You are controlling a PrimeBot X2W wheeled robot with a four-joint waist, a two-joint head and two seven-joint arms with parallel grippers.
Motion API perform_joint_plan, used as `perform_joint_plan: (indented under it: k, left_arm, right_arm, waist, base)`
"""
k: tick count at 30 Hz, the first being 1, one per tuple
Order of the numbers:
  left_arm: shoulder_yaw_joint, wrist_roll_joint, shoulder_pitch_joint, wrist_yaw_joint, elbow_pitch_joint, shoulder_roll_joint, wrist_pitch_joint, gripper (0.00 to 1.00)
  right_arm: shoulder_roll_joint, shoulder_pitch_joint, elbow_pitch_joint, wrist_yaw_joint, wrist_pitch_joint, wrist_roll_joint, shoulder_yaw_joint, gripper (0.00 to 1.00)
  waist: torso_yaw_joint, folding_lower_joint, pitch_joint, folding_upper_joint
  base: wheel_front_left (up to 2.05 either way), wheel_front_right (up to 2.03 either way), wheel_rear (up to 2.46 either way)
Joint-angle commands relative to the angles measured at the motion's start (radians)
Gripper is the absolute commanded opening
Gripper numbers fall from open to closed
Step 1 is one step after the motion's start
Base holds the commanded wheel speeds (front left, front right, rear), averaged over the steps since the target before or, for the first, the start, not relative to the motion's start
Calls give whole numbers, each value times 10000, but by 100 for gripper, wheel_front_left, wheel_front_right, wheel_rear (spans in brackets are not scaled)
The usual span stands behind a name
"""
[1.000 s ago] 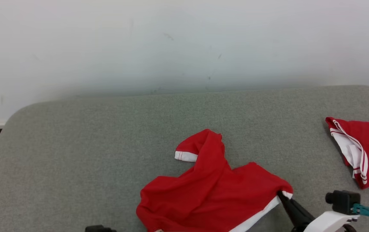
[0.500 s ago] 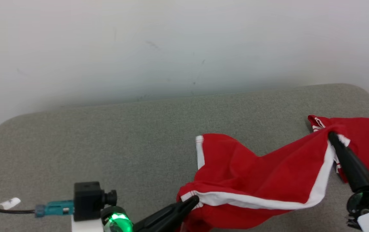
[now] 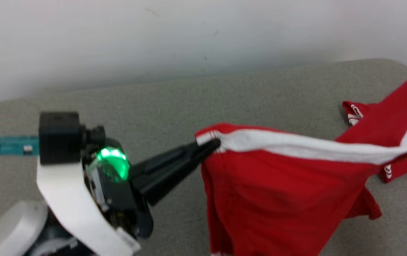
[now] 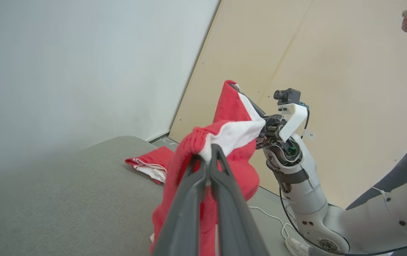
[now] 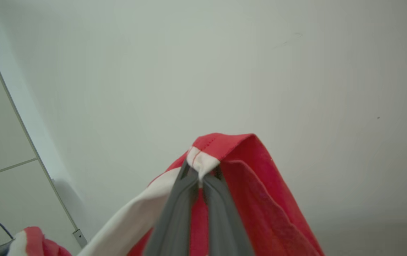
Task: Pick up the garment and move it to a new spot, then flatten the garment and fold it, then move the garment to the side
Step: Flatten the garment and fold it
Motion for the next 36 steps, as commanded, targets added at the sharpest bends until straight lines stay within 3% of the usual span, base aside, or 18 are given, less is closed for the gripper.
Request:
perform_joint_plan:
  k: [1,6,10,16,20,23,27,31,36]
  left_arm:
    - [118,136,-753,-28,550,-45,237,0]
    - [228,1064,-3579,-301,2983,-526,571,0]
    - [89,2171,-5959,-561,5336,-1169,310,0]
    - [132,3769,-8840,-754,8804,-2299,-1688,0]
    - [-89,4562,-10058,-836,10603,-2914,-3169,0]
    - [-381,4393,-10092,-895,11556,-3253,-3966,0]
    - [-988,3828,-9495,-907,11723,-3417,-4587,0]
    - [-2106,3148,-8054,-911,11049,-2977,-5103,0]
    - [-3078,2464,-6075,-900,9734,-2432,-5346,0]
  right_arm:
    - [489,-904,425,2,401,-299,-120,0]
    - [1939,-4286,2368,3,1411,-2307,-671,0]
    - [2459,-7123,4365,2,1242,-3896,-1020,0]
    - [2519,-10014,7345,2,-1443,-3727,-661,0]
    - [2492,-11034,8737,2,-3295,-3246,-160,0]
    - [2510,-10840,9411,2,-4246,-2842,489,0]
    - [2488,-10039,9535,2,-4797,-2651,1139,0]
    - [2445,-8040,8840,2,-5142,-2378,1851,0]
    - [1668,-5072,7320,2,-5276,-2005,2413,0]
  waist:
    - [4,0,888,-1]
    - [61,0,2276,-1]
    - [63,0,3396,-1]
    - [-40,0,4501,-1]
    - [-81,0,5166,-1]
    - [-64,0,5424,-1]
    - [-38,0,5438,-1]
    - [19,0,5120,-1]
    - [155,0,4674,-1]
  base:
    - [0,0,0]
    - [0,0,0]
    - [0,0,0]
    - [0,0,0]
    - [0,0,0]
    - [0,0,0]
    - [0,0,0]
    - [0,0,0]
    - [0,0,0]
